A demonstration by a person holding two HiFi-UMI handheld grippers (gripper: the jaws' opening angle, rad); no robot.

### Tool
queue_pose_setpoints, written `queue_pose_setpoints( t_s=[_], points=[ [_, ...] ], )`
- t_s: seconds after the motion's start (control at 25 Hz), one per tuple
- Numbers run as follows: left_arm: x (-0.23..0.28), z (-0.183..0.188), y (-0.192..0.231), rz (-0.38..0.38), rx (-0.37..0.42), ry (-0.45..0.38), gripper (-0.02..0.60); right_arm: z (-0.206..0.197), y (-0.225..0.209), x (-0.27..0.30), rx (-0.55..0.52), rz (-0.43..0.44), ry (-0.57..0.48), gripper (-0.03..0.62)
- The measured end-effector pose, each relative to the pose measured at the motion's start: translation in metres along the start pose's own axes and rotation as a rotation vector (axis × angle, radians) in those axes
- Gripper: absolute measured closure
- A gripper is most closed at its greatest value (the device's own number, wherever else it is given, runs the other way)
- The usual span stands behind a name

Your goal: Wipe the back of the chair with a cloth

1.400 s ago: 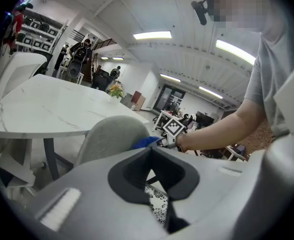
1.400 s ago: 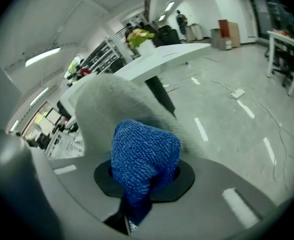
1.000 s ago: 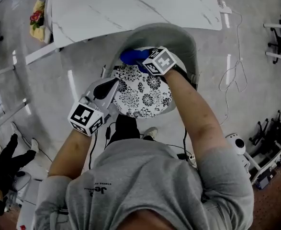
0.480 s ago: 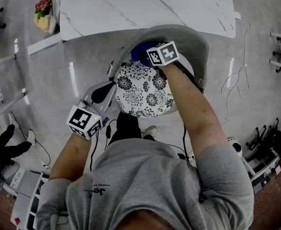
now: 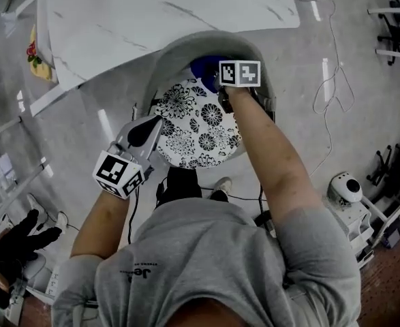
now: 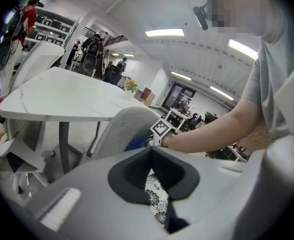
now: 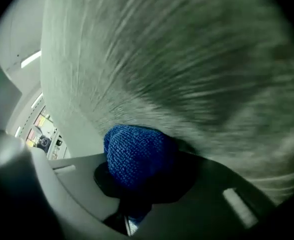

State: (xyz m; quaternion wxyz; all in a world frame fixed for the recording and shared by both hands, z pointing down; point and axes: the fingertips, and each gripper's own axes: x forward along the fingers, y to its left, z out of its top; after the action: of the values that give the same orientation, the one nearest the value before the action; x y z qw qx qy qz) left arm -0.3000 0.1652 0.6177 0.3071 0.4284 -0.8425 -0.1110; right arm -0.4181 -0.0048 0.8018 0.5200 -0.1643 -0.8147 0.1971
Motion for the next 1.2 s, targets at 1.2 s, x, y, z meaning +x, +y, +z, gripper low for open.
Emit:
queue_pose_setpoints(
  t_s=[1.2],
  points=[
    [0.013, -0.005, -0.001, -0.023, 0.022, -0.007, 0.523, -0.081, 0.051, -0.005, -0.554, 0.113, 0.246, 0.536]
  ],
)
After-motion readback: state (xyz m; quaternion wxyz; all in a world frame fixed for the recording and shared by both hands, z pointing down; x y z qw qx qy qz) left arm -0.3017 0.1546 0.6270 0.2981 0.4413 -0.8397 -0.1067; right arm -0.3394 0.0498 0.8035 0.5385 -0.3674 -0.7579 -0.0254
